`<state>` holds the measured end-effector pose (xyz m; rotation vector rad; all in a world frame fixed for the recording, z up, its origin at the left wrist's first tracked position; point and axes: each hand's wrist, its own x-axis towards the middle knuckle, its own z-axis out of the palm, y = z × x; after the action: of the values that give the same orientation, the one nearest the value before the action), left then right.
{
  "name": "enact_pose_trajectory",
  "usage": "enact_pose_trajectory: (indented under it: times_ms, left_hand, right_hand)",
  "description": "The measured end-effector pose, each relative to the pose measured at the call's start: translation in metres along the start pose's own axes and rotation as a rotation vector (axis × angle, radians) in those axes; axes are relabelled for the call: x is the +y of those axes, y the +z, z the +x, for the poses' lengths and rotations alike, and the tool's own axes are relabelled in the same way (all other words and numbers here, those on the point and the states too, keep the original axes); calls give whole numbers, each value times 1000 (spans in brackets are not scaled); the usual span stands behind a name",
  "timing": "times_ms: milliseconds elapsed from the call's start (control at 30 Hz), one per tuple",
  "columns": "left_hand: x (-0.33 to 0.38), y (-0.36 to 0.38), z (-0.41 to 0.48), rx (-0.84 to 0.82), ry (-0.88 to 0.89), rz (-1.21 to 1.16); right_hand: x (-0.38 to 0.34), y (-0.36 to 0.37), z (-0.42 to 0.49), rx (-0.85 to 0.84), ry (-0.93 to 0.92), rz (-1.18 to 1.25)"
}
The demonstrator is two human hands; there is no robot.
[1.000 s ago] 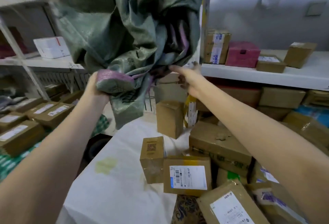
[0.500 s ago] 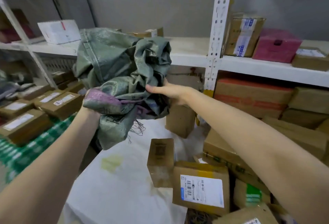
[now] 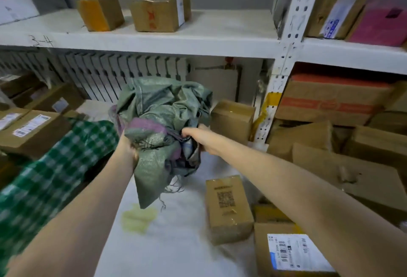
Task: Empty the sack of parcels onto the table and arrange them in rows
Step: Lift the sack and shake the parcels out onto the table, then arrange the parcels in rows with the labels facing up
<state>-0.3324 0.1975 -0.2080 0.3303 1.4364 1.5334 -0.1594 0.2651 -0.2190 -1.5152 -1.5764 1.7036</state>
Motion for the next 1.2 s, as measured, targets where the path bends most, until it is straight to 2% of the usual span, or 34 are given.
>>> enact_pose_trajectory:
  times_ms: [67,133,233,333,400,467,500,533,567,633,700,733,800,867,900,1000,1067,1200]
  left_hand:
    - [-9,-1,1,-145,-48,22]
    - [-20,-5,8,-112,-82,120]
    - [-50,-20,30,16,-224,376]
    - [-68,-34,48,71,-361,651]
    - [-62,-36,62,186,-275,882]
    - [-37,-22,56,253,-47,960]
    - [-27,-13,52,180,72,977]
    - [-17,1,47,20,157,1064]
    - [-12,14,44,-164,170,1263]
    - [-23,26,39,-468,75,1713]
    - [-53,26,44,-560,-46,1914]
    - [-67,26,45,-560,-59,1919]
    - [-91,19,51,-531,-42,1888]
    - [-106,14,53,-488,-27,1917]
    - [-112,11,55,-467,-26,1927]
    - [-125,11,57,-438,-14,1937]
    - [-131,13,62,-434,-8,1960]
    - [-133,18,70,-465,-8,2014]
  right_hand:
    - [15,4,29,-60,80,-99]
    - [18,8,38,-130,147,-198]
    - [21,9,32,-213,242,-446]
    - [35,11,40,-278,225,-736]
    - [45,13,49,-285,213,-817]
    - [54,16,60,-292,192,-905]
    - [60,17,67,-296,190,-900]
    - [64,19,71,-296,228,-863]
    - [67,19,75,-281,266,-814]
    - [59,15,65,-274,344,-808]
    - [34,2,44,-297,362,-962]
    - [19,-9,35,-221,295,-1103]
    - [-8,-33,26,162,23,-1311]
    - [-19,-62,32,529,-175,-1299]
    - [-19,-77,37,588,-202,-1304]
    - [-4,-116,53,425,46,-1275]
    - [11,-128,62,324,163,-1174]
    - [17,-133,63,413,83,-1217]
